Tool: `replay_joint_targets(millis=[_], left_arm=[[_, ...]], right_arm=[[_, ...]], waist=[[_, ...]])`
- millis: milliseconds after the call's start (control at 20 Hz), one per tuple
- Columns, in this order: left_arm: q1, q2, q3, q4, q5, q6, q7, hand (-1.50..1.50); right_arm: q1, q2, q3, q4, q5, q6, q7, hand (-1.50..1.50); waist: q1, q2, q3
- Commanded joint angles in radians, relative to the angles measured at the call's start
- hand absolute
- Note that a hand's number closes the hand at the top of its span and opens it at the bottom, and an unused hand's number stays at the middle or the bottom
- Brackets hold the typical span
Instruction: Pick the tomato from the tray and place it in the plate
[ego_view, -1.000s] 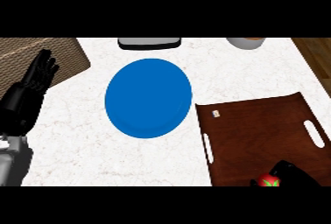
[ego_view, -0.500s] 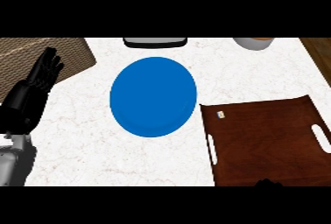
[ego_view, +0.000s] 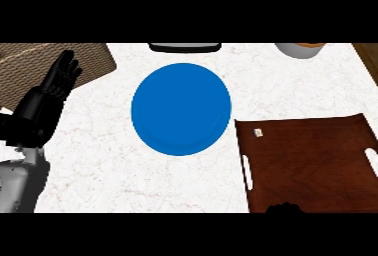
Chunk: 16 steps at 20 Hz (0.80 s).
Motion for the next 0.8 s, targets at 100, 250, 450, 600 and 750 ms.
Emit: replay_joint_targets(millis=[100,250,450,600,750], left_arm=[[-0.002,-0.027,-0.036,-0.017,-0.029,0.012,-0.007,0.0],[-0.033,-0.023,-0.027,-0.005,-0.018,0.008,0.01,0.0],[-0.02,-0.014,-0.018,0.011,-0.001,-0.023,-0.025,0.0],[-0.033,-0.009,-0.02,0.01,0.0,-0.03,-0.012,0.0],[-0.042,-0.04,-0.044,0.012,-0.032,0.006,-0.01,0.0]], right_arm=[[-0.186,0.161,-0.061,0.091,-0.107,0.019,0.139,1.5],[-0.217,0.161,-0.077,0.084,-0.156,-0.017,0.123,1.5],[-0.244,0.16,-0.124,0.107,-0.229,-0.064,0.115,1.5],[-0.329,0.164,-0.203,0.207,-0.307,-0.088,0.131,1.5],[-0.454,0.167,-0.292,0.345,-0.379,-0.129,0.155,1.5]], waist=[[0.029,0.012,0.001],[0.036,0.017,0.001],[0.058,0.028,0.0],[0.07,0.029,0.001],[0.066,0.026,0.002]])
